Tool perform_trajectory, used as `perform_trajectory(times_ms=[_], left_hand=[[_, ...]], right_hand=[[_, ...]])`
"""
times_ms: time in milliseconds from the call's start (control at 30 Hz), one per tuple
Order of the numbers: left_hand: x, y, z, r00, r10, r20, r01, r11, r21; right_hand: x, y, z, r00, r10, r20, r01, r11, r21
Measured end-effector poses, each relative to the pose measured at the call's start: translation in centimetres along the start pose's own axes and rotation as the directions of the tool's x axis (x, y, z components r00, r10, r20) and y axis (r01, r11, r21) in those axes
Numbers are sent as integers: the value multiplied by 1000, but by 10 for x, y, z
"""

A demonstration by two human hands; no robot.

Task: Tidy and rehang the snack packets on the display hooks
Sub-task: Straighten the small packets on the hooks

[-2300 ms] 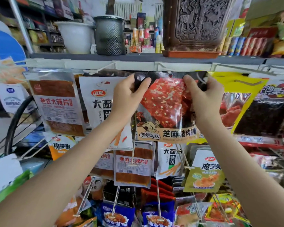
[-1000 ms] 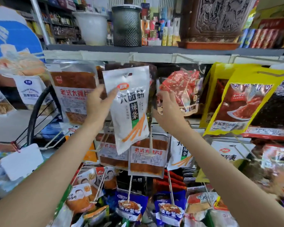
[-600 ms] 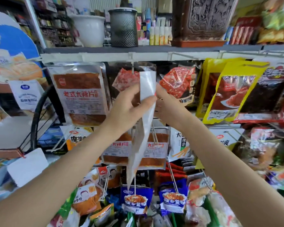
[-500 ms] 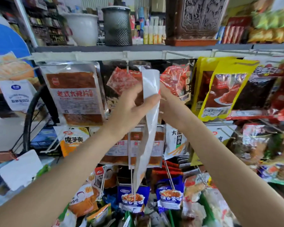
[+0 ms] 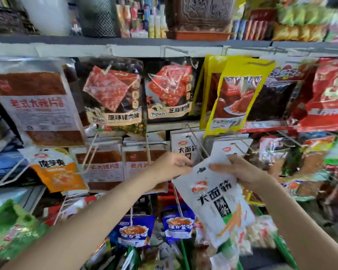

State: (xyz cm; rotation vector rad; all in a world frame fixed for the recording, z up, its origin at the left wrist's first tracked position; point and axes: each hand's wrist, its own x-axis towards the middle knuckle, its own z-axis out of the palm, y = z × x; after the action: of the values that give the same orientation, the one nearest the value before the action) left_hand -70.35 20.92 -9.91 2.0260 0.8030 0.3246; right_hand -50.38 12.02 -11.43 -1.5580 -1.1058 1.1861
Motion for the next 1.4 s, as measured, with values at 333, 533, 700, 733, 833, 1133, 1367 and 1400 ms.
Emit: perform_trajectory(times_ms=[333,533,700,733,833,1133,1367,1400], left_hand=[[76,-24,52,996,-26,-89,52,949,311],[102,-20,57,971,-56,-230,110,967,229],[103,-22,53,978,29,-207,27,964,263],[102,-24,52,977,42,-209,14,967,256],[101,-25,49,977,83,-199,-30,966,255],[117,-27,42,959,47,-280,91,884,458],[120,-38,42,880,241,-410,126,714,689],[116,-40,42,887,253,-388,104,707,699]], right_hand=[[50,66,-31,983,10,-181,-48,977,-206],[70,56,-42,958,-80,-274,27,981,-193],[85,53,-45,969,-99,-228,40,967,-250],[87,54,-46,973,-88,-212,35,970,-241],[90,58,-50,984,-41,-171,7,981,-194],[102,39,-45,946,-298,-130,103,655,-748],[120,29,-32,919,-344,-190,-24,434,-900],[123,29,-32,915,-349,-203,-25,453,-891]])
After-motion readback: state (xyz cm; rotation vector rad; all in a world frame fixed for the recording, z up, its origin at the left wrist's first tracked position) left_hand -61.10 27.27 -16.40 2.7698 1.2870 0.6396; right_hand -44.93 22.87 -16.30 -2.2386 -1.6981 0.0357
